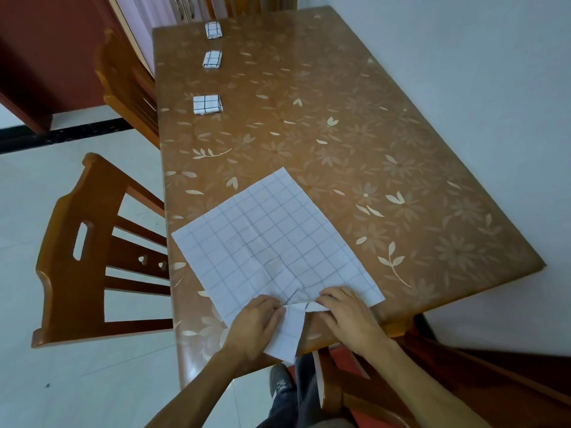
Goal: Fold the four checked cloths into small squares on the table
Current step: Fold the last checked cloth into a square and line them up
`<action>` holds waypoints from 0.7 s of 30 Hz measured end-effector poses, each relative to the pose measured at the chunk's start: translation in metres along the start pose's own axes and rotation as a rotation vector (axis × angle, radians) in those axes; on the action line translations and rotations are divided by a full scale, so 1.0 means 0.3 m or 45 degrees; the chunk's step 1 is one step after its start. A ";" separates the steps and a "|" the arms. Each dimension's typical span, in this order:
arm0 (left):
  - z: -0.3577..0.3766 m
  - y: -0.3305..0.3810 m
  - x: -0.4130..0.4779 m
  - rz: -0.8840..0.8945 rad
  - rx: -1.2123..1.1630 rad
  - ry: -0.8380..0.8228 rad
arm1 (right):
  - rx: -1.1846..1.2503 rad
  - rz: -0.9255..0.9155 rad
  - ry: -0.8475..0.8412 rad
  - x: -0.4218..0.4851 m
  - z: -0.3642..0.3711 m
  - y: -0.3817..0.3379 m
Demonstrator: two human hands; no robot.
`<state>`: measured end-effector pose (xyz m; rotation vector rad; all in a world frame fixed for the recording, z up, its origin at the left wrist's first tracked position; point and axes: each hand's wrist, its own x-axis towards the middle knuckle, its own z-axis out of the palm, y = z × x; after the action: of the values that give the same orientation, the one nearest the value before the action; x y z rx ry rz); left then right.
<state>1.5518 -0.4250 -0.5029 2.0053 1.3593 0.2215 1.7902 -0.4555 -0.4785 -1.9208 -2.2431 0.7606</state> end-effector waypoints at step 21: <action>-0.062 -0.099 -0.090 0.250 0.122 -0.044 | 0.347 0.193 0.249 0.154 -0.248 0.031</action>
<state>1.5085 -0.4339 -0.5015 2.2146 1.1714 0.2130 1.8176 -0.3881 -0.4290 -1.9516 -1.7961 0.8092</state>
